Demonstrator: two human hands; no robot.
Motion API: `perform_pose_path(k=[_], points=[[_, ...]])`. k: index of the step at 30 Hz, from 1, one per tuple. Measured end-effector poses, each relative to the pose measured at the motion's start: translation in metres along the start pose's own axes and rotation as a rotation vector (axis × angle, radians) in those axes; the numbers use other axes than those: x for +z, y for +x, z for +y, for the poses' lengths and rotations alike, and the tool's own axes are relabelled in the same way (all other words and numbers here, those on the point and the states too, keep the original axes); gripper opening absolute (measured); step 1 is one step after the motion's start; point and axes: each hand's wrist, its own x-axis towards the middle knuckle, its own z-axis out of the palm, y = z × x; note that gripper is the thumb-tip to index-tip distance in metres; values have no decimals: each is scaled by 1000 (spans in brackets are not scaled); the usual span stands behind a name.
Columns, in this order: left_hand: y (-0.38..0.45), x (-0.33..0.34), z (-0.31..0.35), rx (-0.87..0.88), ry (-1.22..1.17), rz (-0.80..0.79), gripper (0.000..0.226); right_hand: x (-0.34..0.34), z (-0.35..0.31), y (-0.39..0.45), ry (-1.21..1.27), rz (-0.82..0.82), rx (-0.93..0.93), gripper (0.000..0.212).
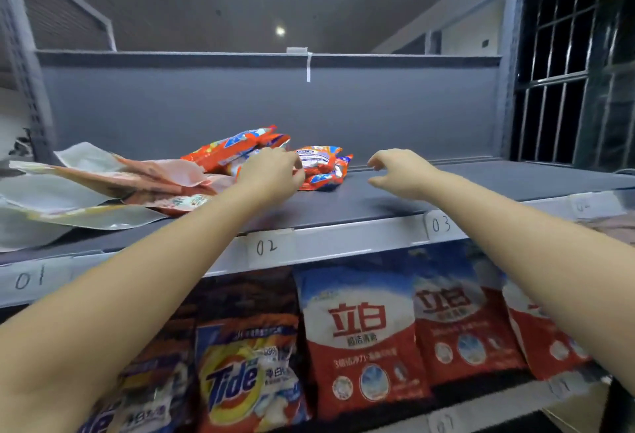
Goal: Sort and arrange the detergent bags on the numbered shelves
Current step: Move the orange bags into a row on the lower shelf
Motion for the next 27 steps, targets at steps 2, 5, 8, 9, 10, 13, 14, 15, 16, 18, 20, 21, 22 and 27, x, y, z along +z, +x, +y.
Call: perform_pose_path(k=[2, 5, 8, 9, 10, 13, 14, 15, 16, 18, 20, 21, 22, 27], points=[[13, 2, -11, -16, -9, 1, 30, 8, -7, 24, 31, -19, -12, 39], [37, 10, -16, 6, -51, 4, 31, 20, -15, 65, 74, -79, 13, 39], [67, 22, -9, 15, -79, -58, 34, 32, -17, 111, 284, -143, 137, 30], [78, 27, -8, 14, -79, -83, 35, 36, -15, 127, 400, -167, 196, 23], [87, 33, -8, 12, -69, -108, 35, 39, -16, 138, 517, -207, 258, 20], [106, 53, -13, -8, -9, -153, 32, 51, -15, 165, 806, -317, 393, 42], [109, 61, -16, -17, 3, -155, 31, 54, -17, 169, 845, -343, 429, 49], [110, 67, -18, -22, 17, -148, 29, 61, -16, 179, 904, -357, 458, 50], [111, 73, -20, -22, 28, -131, 29, 66, -17, 186, 955, -368, 496, 45], [113, 78, -22, -22, 19, -104, 30, 76, -20, 197, 1021, -398, 530, 40], [114, 77, -22, -26, -12, -90, 29, 83, -24, 205, 1014, -411, 540, 44], [114, 77, -21, -29, -33, -86, 28, 85, -25, 209, 1022, -397, 553, 42], [113, 77, -22, -34, -59, -79, 27, 85, -28, 208, 1024, -357, 562, 37], [109, 68, -19, -122, -226, -46, 35, 72, -39, 203, 1154, -231, 467, 24]])
